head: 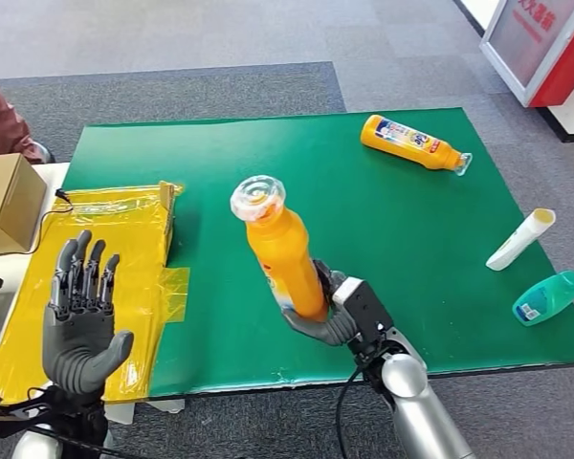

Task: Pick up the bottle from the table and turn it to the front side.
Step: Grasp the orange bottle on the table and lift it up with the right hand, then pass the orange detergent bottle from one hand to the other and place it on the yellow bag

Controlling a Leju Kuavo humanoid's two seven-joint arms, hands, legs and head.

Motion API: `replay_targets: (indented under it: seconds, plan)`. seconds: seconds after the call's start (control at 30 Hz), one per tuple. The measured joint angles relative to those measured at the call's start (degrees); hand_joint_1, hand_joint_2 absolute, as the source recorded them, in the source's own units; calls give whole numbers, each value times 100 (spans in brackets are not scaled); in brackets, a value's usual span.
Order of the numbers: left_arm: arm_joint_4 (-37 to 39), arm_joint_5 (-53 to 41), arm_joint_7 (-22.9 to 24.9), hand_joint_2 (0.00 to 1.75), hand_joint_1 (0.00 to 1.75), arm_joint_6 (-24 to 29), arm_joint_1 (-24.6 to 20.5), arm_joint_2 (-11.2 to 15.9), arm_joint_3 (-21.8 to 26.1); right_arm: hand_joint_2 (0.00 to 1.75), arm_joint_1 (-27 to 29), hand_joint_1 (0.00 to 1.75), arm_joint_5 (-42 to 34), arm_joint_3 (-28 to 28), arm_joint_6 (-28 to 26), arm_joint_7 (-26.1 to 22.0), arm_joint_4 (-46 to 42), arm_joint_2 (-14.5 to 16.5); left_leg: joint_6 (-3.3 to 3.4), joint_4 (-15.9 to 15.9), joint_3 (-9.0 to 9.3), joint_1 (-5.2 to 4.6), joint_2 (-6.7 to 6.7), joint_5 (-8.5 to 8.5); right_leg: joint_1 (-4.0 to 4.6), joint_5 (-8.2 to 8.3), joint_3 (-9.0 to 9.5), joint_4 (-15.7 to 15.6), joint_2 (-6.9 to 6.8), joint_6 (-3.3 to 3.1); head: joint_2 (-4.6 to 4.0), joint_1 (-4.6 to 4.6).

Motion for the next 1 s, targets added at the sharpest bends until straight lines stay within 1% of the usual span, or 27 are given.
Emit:
replay_targets:
  seconds: [0.13, 0.33, 0.4, 0.53, 0.6, 0.7, 0.83, 1.0]
  plan:
    - [172, 96, 33, 175, 0, -3, -149, -44, 0, 175, -34, 175, -45, 1, -29, -8, -136, 87, 1, 0, 0, 0, 0, 1, 0, 0, 0, 0, 0, 0, 0, 0]
    - [288, 277, 110, 175, 0, -31, -206, -70, 0, 175, -41, 175, -3, 3, -113, -37, -199, 149, 1, 0, -1, 0, 0, 0, 0, -1, -2, 0, 0, 0, 0, 0]
    - [340, 536, 262, 175, 0, -46, -232, -88, -2, 175, -27, 175, 166, 30, -316, -102, -254, 201, 0, 0, -2, 0, 0, -1, 0, -1, -3, 0, 0, 0, 0, 0]
    - [568, 1149, 776, 175, 0, 109, -275, -143, -20, 175, 18, 175, 652, 193, -784, -235, -474, 356, -1, 0, -2, 0, 1, -1, 0, -2, -8, 0, 1, -2, 0, -1]
    - [745, 1317, 906, 175, 0, 163, -334, -149, -43, 175, 15, 175, 827, 309, -914, -291, -528, 397, -1, 0, -3, 0, 1, -1, 1, -3, -8, 0, 0, -3, 0, -1]
    - [1021, 1653, 1057, 175, 0, 69, -493, -117, -134, 175, -4, 175, 1069, 500, -1160, -416, -544, 429, -1, 0, -3, 1, 1, 0, 1, -3, -7, 1, 0, -3, 0, -1]
    - [1330, 1896, 1265, 175, 0, -50, -789, 24, -434, 175, -75, 175, 1493, 707, -1763, -608, -530, 462, 0, 0, -3, 0, 1, 3, 1, 0, -6, 1, 0, -1, 0, -1]
    - [1490, 1777, 1336, 175, 0, 299, -1218, 175, -902, 175, -146, 175, 1716, 920, -2197, -632, -471, 477, 3, 0, -4, 0, 0, 6, 1, 4, -6, 1, -1, 2, 0, -1]
